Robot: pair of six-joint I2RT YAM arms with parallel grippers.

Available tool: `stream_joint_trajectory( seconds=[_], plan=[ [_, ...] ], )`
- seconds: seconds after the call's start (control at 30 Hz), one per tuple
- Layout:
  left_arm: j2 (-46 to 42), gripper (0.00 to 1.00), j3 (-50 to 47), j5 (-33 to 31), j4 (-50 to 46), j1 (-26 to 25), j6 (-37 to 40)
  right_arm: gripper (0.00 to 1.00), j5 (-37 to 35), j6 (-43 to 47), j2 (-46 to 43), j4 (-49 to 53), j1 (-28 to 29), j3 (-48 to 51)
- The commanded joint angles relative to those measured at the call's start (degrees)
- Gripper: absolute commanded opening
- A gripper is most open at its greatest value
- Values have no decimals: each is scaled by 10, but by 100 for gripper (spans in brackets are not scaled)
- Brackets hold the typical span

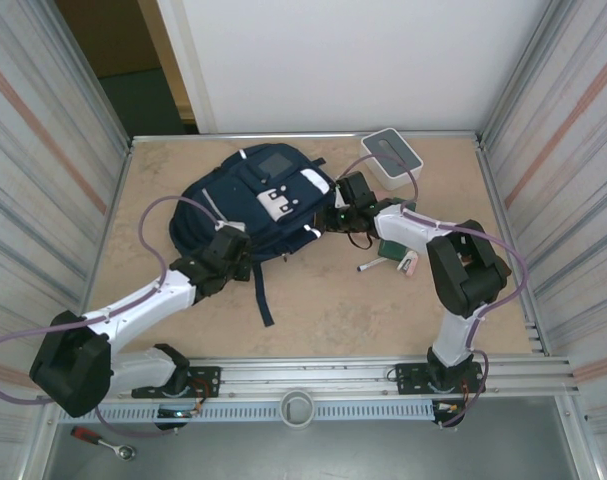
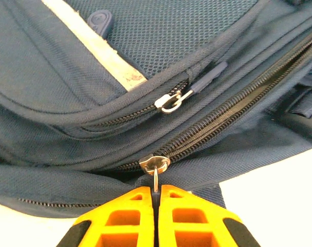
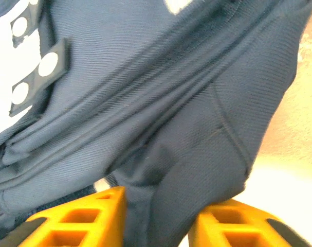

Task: Pack the student bag

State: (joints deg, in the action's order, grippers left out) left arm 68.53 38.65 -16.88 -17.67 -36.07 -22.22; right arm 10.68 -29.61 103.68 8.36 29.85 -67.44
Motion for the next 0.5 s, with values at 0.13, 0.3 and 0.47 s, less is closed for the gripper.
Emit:
stream_joint_trajectory(
  seconds=[0.13,0.3,0.47],
  plan=[
    [3,0,20,19,25,-30,-16,73,96,-157,-98,-135,20,143],
    [9,0,24,17,26,-37,-9,86,72,-253,-64,-228,93,171],
    [7,0,21,13,23,-42,-7,74,51,-305,13,-296,106,153]
  ],
)
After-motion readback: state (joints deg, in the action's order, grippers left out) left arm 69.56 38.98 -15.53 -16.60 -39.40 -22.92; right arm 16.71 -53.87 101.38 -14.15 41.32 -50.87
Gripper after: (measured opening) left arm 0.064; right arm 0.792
